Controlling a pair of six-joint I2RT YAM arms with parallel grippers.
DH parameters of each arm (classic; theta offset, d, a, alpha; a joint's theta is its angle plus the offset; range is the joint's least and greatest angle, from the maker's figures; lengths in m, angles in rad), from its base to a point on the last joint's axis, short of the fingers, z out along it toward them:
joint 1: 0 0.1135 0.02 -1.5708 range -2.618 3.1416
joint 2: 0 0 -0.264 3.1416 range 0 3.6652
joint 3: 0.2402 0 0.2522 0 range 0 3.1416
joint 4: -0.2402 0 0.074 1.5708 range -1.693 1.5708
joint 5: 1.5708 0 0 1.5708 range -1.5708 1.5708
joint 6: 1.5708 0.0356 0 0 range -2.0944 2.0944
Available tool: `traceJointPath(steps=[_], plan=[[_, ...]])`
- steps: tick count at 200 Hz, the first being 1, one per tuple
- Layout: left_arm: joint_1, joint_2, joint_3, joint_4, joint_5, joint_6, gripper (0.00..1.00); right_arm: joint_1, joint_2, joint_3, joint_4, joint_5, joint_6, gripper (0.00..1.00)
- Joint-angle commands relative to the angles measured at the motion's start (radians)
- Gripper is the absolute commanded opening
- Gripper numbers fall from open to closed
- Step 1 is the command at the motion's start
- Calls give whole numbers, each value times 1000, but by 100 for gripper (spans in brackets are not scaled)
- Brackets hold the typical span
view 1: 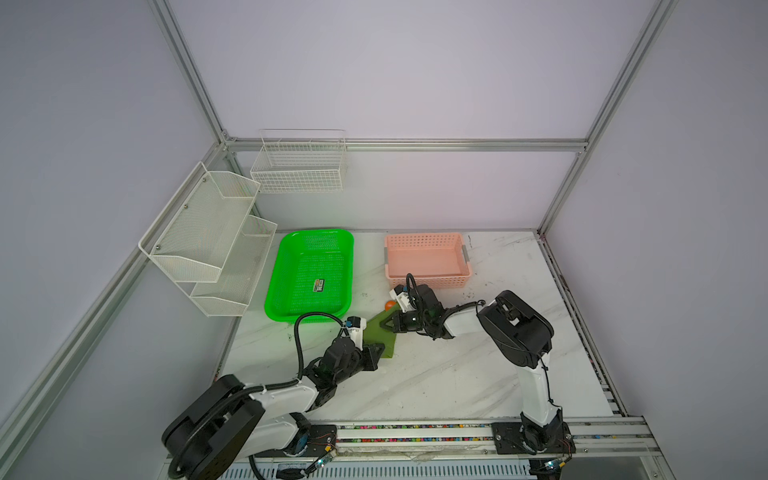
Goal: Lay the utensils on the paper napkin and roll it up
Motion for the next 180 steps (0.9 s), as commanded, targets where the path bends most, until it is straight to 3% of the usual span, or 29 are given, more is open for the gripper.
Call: traceJointPath(steps=[1,25,59,180], plan=[[-5,-105,135,-170,-53,113,0,-11,45,-42,-22,32,-2,0],[-4,-87,214,-184,-49,171,0,-11,45,-43,-16,29,4,0],[-2,60,309,-177,59,216,0,-11,44,-45,-12,22,14,0],[28,337,244,35,133,211,0,-11,39,-33,-35,6,22,0]])
